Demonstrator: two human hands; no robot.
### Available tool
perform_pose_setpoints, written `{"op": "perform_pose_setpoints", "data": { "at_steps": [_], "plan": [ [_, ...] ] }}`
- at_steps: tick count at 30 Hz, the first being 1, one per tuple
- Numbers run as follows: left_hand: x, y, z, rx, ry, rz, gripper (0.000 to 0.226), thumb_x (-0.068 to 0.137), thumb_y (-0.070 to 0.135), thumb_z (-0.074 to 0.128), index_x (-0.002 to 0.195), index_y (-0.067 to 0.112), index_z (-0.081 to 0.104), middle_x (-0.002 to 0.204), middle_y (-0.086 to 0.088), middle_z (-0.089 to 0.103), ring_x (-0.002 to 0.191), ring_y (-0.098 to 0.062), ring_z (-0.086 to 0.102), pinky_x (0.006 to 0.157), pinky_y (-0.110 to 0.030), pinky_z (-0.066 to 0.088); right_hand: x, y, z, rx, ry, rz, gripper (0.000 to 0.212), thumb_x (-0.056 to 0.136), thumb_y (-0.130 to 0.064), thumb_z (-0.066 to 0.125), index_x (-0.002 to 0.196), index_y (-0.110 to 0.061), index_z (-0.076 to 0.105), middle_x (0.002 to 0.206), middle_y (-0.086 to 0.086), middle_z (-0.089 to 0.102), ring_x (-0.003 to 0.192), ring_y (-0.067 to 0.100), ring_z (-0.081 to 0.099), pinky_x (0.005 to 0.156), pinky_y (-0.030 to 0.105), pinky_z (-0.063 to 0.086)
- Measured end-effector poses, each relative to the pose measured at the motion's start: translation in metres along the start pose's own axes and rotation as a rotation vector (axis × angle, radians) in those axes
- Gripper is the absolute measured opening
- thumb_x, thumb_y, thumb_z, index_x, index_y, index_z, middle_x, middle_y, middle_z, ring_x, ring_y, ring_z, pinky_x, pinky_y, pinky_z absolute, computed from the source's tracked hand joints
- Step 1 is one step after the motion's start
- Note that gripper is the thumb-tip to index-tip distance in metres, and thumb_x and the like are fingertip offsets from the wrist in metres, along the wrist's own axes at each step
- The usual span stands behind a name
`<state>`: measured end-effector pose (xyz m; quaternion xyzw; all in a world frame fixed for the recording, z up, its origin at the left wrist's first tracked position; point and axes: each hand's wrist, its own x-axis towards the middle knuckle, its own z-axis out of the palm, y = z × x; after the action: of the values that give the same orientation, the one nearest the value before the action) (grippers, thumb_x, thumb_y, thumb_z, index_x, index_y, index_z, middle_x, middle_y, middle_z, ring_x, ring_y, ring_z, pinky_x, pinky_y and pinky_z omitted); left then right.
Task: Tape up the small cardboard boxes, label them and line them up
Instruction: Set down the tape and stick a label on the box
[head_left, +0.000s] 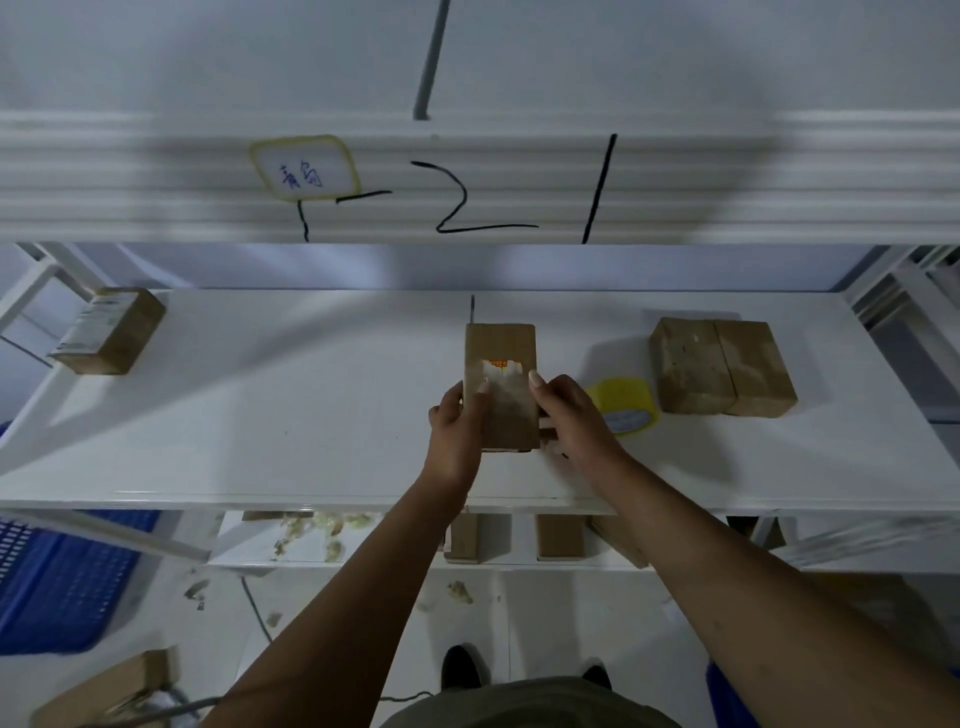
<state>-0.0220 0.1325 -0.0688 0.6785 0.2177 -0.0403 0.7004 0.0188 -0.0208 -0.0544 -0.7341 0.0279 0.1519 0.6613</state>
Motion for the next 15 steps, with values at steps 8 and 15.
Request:
{"op": "perform_pose_setpoints", "data": {
  "at_steps": [8, 15],
  "plan": [
    [-0.008, 0.015, -0.007, 0.121, 0.071, 0.111, 0.054, 0.104, 0.058, 0.047, 0.138, 0.016, 0.05, 0.124, -0.001, 0.062, 0.096, -0.004, 0.063, 0.065, -0.012, 0.05, -0.016, -0.002, 0.021, -0.081, -0.024, -0.025, 0.064, 0.077, -0.072, 0.076, 0.103, -0.015, 0.067, 0.099, 0.017, 0.073, 0.097, 0.039, 0.073, 0.083, 0.068, 0.057],
    [-0.016, 0.014, -0.021, 0.039, -0.009, 0.13, 0.054, 0.105, 0.053, 0.048, 0.145, 0.016, 0.045, 0.129, -0.001, 0.06, 0.104, -0.008, 0.065, 0.066, -0.013, 0.057, -0.024, -0.008, 0.031, -0.001, -0.038, 0.032, 0.067, 0.084, -0.062, 0.077, 0.109, -0.002, 0.059, 0.105, 0.022, 0.071, 0.093, 0.034, 0.076, 0.08, 0.058, 0.064]
  ]
}}
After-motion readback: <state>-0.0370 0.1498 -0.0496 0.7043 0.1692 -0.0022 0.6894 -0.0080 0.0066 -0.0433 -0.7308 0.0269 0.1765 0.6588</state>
